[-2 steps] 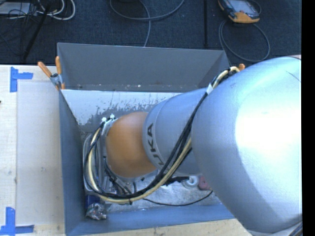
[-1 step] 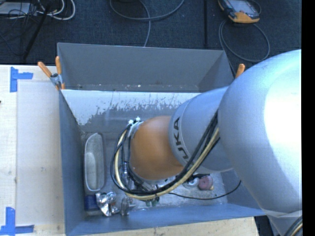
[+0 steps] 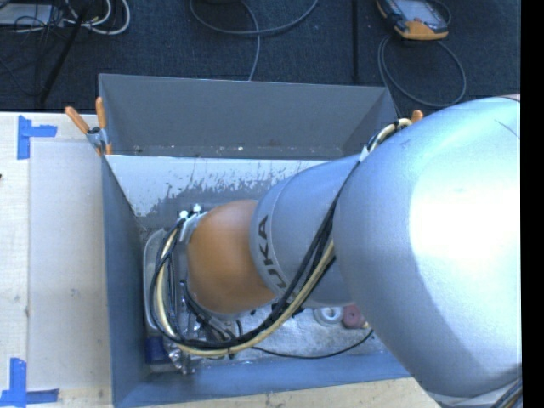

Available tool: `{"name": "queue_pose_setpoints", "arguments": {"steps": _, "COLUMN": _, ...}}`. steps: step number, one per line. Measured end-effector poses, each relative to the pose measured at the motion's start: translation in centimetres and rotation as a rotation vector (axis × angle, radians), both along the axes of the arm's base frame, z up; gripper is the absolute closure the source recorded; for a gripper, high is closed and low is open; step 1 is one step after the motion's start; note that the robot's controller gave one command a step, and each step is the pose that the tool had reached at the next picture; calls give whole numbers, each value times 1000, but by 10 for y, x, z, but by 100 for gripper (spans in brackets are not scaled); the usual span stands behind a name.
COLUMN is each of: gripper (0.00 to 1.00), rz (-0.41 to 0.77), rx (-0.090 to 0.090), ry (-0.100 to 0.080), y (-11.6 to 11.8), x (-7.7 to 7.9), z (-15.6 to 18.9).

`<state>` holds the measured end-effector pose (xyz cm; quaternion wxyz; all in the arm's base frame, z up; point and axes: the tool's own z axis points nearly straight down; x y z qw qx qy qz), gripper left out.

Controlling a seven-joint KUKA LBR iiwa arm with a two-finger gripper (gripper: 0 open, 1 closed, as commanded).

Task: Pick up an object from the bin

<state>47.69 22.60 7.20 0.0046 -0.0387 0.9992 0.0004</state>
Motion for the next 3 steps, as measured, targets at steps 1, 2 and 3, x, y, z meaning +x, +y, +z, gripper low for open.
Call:
{"name": "queue_pose_setpoints", "arguments": {"steps": 1, "gripper": 100, "rz": -6, "rx": 1, "ry": 8, "y": -1, "x": -2, "z": 0}}
{"name": "queue_pose_setpoints", "arguments": {"steps": 2, "gripper": 100, "rz": 79, "rx": 2, "ry": 4, "y": -15, "x": -6, "z": 0}}
{"name": "queue_pose_setpoints", "arguments": {"steps": 3, "gripper": 100, "rz": 104, "rx": 0, "ry": 1, "y": -43, "x": 3, "z": 158}}
